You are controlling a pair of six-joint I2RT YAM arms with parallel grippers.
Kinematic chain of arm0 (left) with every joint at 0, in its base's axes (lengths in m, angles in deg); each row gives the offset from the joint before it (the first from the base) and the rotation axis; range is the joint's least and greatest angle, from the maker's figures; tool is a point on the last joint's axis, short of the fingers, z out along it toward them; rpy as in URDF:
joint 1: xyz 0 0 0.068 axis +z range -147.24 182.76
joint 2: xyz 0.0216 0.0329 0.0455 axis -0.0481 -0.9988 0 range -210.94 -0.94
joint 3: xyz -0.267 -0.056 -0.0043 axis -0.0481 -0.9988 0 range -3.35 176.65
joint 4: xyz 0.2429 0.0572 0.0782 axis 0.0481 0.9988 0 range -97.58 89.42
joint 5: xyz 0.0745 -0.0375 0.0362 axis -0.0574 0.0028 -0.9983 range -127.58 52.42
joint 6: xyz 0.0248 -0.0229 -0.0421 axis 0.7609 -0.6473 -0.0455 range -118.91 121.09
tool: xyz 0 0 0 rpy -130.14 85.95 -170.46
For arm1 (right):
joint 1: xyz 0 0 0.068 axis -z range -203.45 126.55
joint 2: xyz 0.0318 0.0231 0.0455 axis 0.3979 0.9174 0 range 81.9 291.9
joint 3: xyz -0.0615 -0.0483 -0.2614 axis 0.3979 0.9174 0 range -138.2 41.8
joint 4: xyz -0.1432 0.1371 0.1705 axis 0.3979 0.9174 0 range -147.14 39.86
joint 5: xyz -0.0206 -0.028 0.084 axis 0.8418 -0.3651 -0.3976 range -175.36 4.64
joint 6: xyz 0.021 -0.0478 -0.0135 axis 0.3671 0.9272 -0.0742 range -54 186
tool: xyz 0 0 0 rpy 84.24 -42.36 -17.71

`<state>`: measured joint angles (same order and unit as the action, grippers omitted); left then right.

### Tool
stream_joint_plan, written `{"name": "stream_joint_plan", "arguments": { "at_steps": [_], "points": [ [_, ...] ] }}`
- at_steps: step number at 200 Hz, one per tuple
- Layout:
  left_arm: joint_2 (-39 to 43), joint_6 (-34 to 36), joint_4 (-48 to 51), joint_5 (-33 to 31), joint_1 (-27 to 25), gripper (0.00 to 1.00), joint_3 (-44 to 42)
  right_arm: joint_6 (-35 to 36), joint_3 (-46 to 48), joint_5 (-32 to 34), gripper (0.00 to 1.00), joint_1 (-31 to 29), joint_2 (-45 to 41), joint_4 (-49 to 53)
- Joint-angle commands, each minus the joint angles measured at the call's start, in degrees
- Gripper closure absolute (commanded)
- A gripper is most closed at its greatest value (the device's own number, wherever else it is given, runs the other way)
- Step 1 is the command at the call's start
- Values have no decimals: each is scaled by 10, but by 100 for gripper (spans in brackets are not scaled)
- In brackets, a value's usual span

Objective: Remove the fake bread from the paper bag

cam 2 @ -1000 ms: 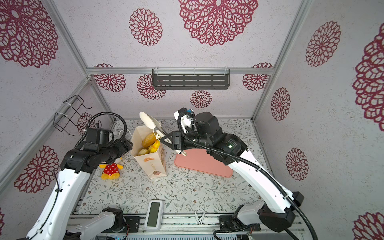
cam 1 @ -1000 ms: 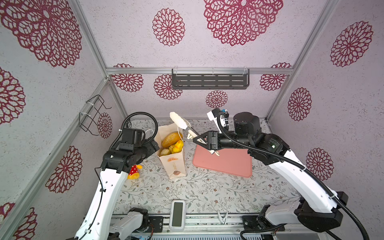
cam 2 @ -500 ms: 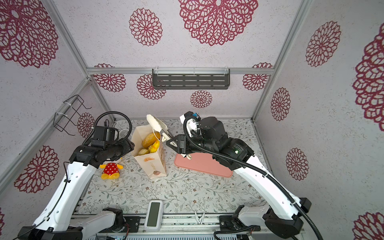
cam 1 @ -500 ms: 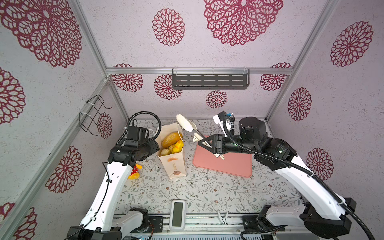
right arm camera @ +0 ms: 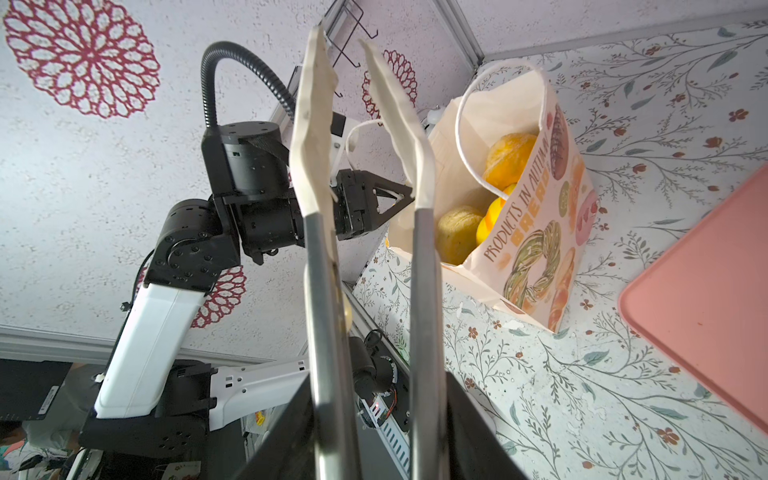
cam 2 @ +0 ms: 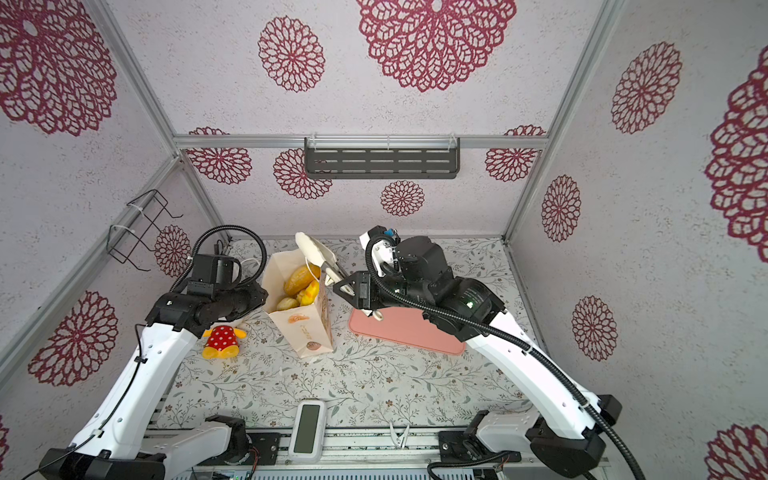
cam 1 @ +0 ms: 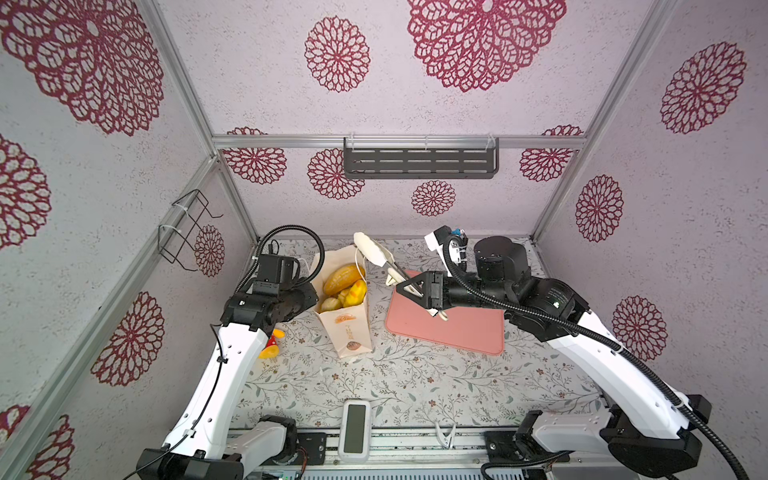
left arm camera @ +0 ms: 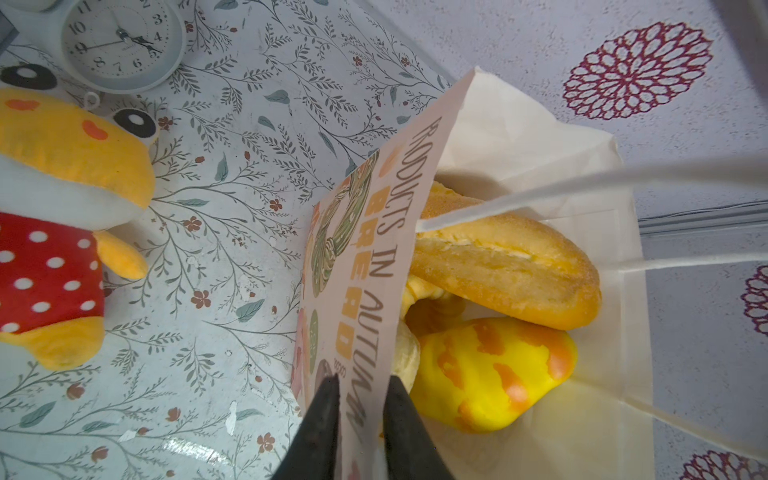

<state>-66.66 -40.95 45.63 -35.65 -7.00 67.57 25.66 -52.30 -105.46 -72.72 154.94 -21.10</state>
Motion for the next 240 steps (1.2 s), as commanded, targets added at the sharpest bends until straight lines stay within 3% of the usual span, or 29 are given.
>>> {"name": "stream_joint_plan", "arguments": {
  "at_steps": [1, 48, 91, 156, 190, 240],
  "points": [
    [-4, 12, -19, 0, -2, 82, -7, -3, -11, 9, 56, 0, -18, -33],
    [-13, 19, -26, -1, -1, 100, -15, 2, -11, 17, 56, -1, -19, -17],
    [-17, 50, -17, -22, 2, 100, 11, 12, -10, 32, 56, 0, -29, 3],
    [-102, 220, 77, -58, 15, 100, 178, 38, -18, 45, 56, -1, -28, 43],
    [-143, 289, 104, -75, 18, 100, 240, 90, -53, 72, 56, 0, -18, 110],
    [-161, 296, 84, -42, 12, 100, 252, 221, -150, 159, 56, 0, 28, 295]
  ]
}}
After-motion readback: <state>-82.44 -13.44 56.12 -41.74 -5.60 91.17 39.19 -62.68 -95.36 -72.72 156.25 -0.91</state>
